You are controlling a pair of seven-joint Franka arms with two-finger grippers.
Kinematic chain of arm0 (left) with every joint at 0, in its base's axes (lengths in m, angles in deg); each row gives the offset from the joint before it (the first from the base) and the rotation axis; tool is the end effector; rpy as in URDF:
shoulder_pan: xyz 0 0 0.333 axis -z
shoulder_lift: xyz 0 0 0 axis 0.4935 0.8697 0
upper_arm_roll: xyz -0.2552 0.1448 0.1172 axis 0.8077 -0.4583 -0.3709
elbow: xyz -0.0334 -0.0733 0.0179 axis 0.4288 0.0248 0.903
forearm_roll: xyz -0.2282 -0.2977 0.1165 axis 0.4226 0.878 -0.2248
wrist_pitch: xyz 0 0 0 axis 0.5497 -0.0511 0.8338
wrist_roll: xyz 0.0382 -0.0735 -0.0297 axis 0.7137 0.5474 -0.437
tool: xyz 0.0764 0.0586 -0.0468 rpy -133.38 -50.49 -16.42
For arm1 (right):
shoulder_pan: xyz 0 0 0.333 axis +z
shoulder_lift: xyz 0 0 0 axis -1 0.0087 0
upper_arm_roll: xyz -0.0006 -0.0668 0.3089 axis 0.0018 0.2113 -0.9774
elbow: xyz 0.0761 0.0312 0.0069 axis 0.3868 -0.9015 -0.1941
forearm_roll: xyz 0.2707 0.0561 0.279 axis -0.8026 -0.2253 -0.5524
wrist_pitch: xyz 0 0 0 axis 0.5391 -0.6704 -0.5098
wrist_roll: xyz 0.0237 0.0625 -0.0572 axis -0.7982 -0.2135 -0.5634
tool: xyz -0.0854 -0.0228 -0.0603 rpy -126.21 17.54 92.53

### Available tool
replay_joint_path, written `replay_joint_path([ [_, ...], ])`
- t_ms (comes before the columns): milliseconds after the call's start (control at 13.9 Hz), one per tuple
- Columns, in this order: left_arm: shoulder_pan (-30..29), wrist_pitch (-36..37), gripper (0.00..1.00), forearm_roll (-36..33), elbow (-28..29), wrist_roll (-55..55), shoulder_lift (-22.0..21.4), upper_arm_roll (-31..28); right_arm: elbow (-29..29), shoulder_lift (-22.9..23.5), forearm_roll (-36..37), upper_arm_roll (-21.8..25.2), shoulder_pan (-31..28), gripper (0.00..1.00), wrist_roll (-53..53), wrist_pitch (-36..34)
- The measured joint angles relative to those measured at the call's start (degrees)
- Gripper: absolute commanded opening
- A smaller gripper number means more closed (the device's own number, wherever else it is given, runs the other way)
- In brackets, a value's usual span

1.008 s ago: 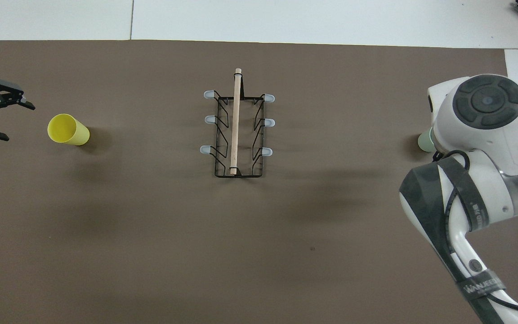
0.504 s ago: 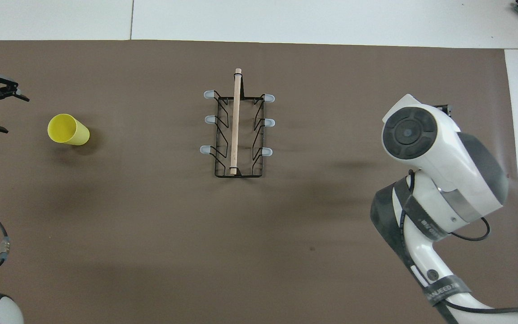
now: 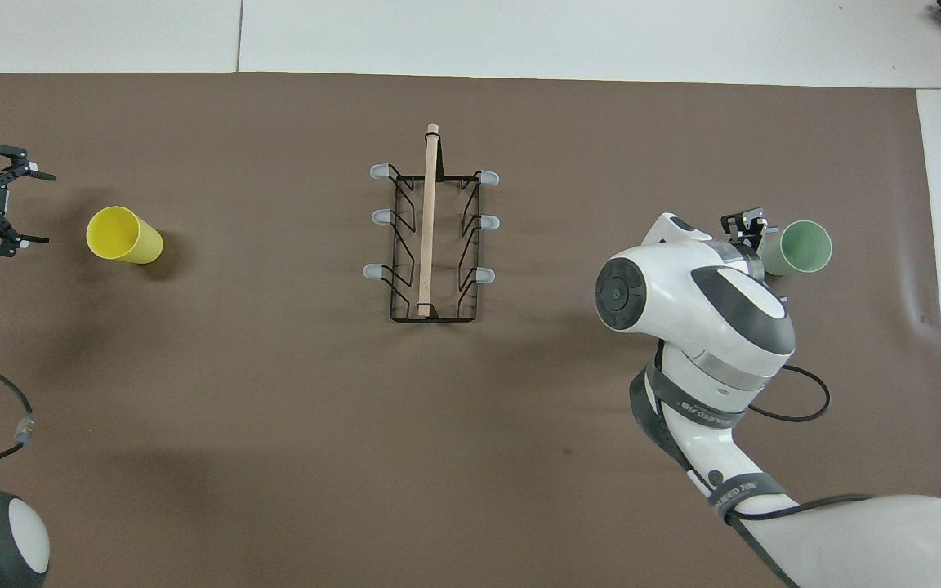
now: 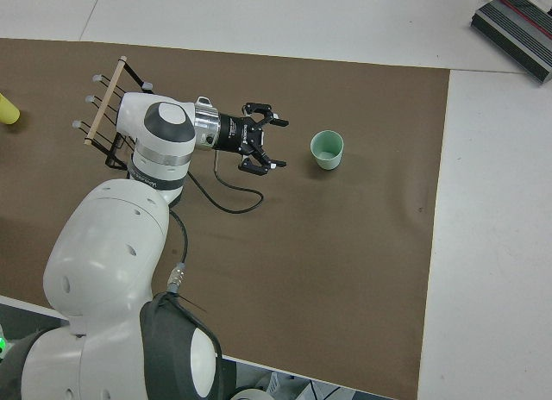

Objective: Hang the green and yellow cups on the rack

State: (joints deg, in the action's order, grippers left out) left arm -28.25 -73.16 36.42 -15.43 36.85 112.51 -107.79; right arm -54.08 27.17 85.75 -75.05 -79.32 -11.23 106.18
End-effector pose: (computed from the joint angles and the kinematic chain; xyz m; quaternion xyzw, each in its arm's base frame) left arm 0.6967 0.2147 0.3259 0.7400 0.6401 -0.1065 0.1768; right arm 0.5676 0.1160 0.3327 0.6148 0.6380 -0.2474 0.3922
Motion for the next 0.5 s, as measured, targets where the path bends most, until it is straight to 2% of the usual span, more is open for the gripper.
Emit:
replay_joint_path([
  [288,0.71,0.35,1.00,6.07,7.28,-2.87,-1.85,-0.10,-0.94,6.02,5.72,0.02,1.12,1.00,7.80,-0.11],
  [504,1.03,0.37,1.00,9.61,13.07,-4.20,-4.33,-0.10,-1.10,7.83,8.75,0.38,0.46,1.00,8.98,0.19],
])
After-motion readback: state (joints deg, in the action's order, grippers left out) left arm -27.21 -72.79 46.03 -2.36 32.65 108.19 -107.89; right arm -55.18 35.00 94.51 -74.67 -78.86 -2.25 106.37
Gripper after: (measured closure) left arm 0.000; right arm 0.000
